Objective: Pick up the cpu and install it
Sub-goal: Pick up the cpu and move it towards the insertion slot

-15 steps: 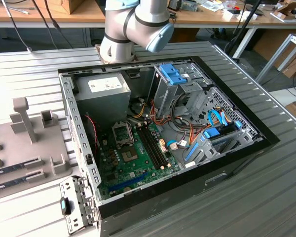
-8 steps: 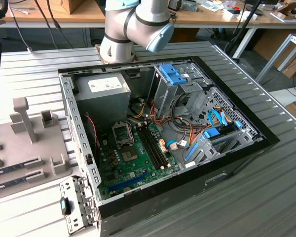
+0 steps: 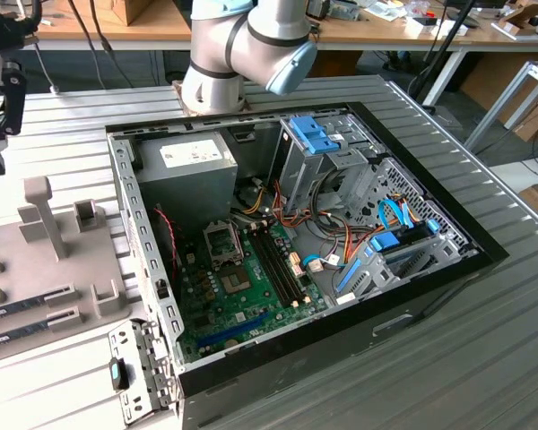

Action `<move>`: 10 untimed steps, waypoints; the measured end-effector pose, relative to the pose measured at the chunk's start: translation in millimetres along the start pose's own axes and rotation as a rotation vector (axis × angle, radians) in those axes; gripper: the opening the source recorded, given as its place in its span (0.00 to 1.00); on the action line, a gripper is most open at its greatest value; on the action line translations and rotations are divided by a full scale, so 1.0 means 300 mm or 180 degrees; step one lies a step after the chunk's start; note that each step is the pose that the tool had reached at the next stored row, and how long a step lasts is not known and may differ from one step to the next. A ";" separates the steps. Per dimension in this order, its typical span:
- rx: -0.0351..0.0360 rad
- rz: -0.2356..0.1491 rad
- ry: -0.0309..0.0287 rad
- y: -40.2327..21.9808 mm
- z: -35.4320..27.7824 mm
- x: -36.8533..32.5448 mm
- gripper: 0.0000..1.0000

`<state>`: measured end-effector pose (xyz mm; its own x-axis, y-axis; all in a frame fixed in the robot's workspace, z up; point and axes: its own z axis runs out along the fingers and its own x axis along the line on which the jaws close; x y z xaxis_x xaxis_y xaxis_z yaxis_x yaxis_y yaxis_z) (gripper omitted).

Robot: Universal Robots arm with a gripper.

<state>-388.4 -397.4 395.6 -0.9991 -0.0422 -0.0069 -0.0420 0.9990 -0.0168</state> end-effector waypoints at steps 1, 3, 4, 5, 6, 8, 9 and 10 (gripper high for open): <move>0.0000 0.0000 0.0000 -0.001 0.000 -0.012 0.47; 0.0000 0.0000 0.0000 -0.001 0.000 -0.021 0.47; 0.0000 0.0000 0.0000 -0.001 0.000 -0.026 0.47; 0.0000 0.0000 0.0000 -0.001 0.000 -0.031 0.47; 0.0000 0.0000 0.0000 -0.002 0.000 -0.038 0.47; 0.0000 0.0000 0.0000 -0.002 0.000 -0.051 0.47; 0.0000 0.0000 0.0000 -0.003 0.000 -0.061 0.47; 0.0000 0.0000 0.0000 -0.003 0.000 -0.066 0.47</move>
<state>-368.4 -397.4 395.6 -0.9991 -0.0423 -0.0068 -0.0421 0.9990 -0.0169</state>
